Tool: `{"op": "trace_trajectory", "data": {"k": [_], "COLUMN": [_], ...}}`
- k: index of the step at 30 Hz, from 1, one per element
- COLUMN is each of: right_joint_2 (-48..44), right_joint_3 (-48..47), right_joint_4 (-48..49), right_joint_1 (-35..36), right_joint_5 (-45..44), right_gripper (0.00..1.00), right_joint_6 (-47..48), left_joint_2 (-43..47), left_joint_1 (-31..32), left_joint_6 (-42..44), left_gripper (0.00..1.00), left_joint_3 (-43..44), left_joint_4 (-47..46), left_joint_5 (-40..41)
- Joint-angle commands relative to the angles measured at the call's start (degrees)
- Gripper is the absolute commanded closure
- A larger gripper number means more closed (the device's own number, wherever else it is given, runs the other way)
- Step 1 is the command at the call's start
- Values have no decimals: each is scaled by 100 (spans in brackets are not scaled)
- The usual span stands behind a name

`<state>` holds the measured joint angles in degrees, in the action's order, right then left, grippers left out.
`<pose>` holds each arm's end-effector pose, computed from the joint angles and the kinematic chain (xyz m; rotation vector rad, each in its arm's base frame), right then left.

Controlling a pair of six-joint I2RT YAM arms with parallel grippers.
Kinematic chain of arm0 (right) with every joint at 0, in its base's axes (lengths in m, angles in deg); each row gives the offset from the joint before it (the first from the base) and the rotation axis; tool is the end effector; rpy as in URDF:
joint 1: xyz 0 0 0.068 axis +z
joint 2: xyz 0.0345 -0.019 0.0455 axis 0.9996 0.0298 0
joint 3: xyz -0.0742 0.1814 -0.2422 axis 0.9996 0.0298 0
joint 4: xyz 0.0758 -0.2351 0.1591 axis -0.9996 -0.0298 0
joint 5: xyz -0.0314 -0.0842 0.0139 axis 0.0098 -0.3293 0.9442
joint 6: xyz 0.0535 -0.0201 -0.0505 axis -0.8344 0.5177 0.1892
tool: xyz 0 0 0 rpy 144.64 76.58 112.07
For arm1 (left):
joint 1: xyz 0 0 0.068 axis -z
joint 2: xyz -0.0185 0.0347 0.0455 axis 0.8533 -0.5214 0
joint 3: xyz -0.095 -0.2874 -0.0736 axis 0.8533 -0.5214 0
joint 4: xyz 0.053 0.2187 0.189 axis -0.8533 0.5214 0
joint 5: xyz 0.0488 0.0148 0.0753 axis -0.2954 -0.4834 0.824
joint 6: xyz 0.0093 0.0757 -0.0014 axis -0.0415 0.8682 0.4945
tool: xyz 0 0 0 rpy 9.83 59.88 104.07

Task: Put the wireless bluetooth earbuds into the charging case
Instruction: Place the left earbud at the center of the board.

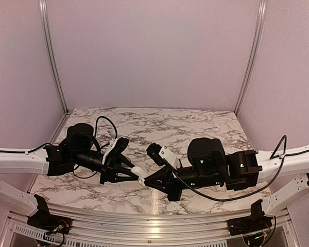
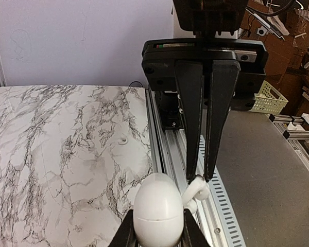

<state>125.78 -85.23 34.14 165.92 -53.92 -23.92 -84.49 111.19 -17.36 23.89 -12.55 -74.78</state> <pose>0.0716 0.3319 0.3107 -1.1311 1.8665 1.0132 0.1480 -0.2698 0.2780 1.4301 1.2860 -1.2658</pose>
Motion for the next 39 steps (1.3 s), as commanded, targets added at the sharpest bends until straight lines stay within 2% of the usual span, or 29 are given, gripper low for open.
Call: {"op": "trace_trajectory", "data": {"k": [1,13,19,25,29,34,37,39], "right_joint_2": [-137,-474,-605,-593,-580,-373,-4,319], "right_joint_3": [-174,-33,-12,-26,178,1215,1672,1698], "right_joint_4": [-75,-131,-261,-310,-371,559,1478,1709], "right_joint_1": [25,29,32,29,-74,-812,-993,-1011], "right_joint_5": [-260,-74,-484,-533,-1097,-315,181,328], "right_gripper": [100,100,100,100,100,100,100,100], "right_joint_6": [29,-9,-16,-31,-340,-891,-1036,-1054], "left_joint_2": [-21,-44,-51,-28,15,161,219,236], "left_joint_1": [44,44,40,39,41,25,24,11], "left_joint_6": [73,145,172,184,221,314,337,351], "left_gripper": [100,100,100,100,100,100,100,100], "left_joint_3": [171,190,209,198,187,128,100,95], "left_joint_4": [31,83,106,115,175,304,348,381], "left_joint_5": [-152,-12,-146,-83,129,386,545,605]}}
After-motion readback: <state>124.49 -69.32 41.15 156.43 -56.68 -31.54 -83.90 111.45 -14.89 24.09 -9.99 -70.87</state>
